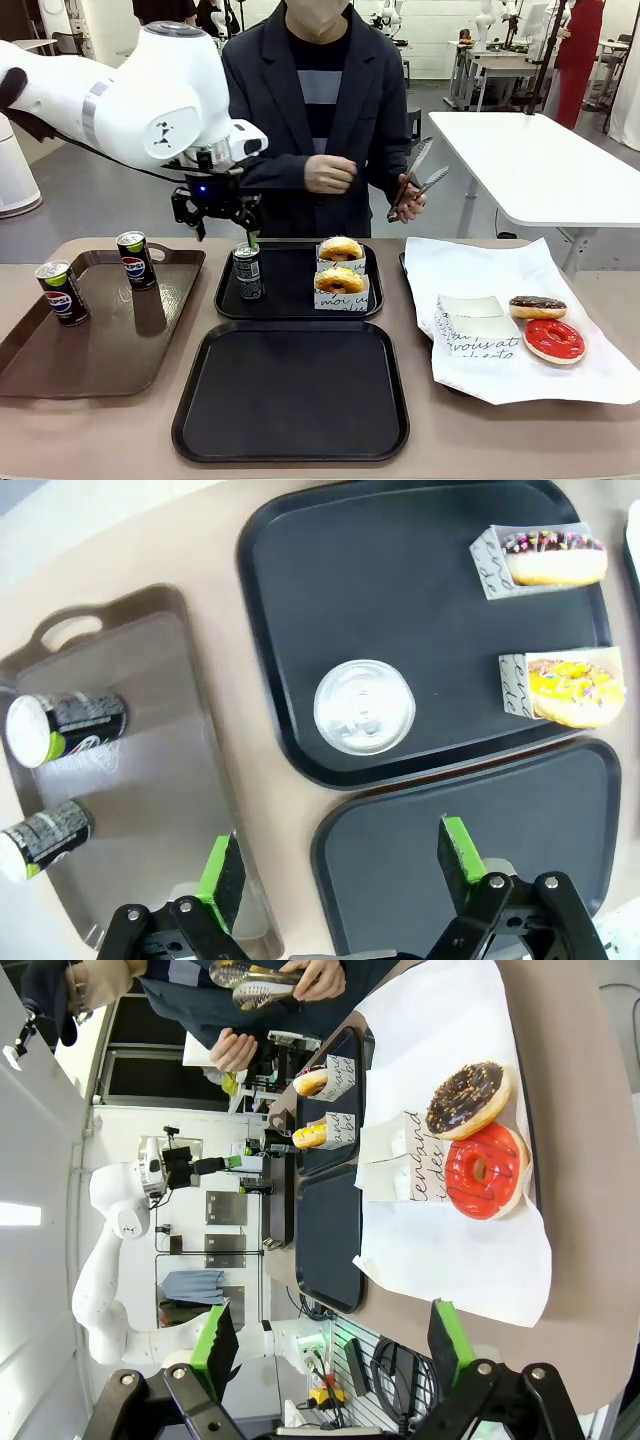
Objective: Set up donuts and drinks on trays.
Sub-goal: Pick up one Pepsi coke from the Handle tray and place it on the Flat Tray without a Pepsi coke.
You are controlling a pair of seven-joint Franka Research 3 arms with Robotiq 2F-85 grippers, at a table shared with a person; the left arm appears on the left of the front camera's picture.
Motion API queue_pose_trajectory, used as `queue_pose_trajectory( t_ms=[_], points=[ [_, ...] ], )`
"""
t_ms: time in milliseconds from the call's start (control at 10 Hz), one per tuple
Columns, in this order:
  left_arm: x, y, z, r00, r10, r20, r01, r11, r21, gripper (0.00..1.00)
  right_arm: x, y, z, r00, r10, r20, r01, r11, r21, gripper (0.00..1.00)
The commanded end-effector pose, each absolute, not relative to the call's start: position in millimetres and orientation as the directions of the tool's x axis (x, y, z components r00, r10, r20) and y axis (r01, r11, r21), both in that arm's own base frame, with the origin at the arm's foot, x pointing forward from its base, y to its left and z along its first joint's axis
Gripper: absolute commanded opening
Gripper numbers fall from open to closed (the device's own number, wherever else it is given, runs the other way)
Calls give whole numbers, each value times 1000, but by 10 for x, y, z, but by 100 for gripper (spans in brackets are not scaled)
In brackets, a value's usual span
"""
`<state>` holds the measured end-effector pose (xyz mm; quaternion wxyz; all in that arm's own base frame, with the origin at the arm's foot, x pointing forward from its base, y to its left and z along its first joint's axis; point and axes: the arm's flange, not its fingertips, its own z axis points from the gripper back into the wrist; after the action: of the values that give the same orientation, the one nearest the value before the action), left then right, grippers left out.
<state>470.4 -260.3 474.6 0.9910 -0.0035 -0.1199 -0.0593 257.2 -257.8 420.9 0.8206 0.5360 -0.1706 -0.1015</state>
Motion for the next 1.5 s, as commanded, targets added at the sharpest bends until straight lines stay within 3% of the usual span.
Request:
queue_pose_trajectory(
  t_ms=[0, 400, 600, 1400],
  points=[
    [4608, -1925, 5056, 974, 3, 228, 17, 996, -82, 100, 2572, -2589, 4213, 917, -351, 189, -37, 397, 917, 100],
    [4605, -867, 5382, 961, 166, 222, -151, 985, -84, 100, 2572, -2589, 4213, 917, -351, 189, -37, 397, 917, 100],
    [4857, -423, 5368, 965, 189, 184, -187, 982, -28, 100, 2572, -2589, 4213, 917, -351, 189, -37, 397, 917, 100],
    [5074, 233, 4801, 983, 162, 85, -170, 980, 103, 100, 2572, -2589, 4213, 917, -351, 189, -37, 397, 917, 100]
  ],
)
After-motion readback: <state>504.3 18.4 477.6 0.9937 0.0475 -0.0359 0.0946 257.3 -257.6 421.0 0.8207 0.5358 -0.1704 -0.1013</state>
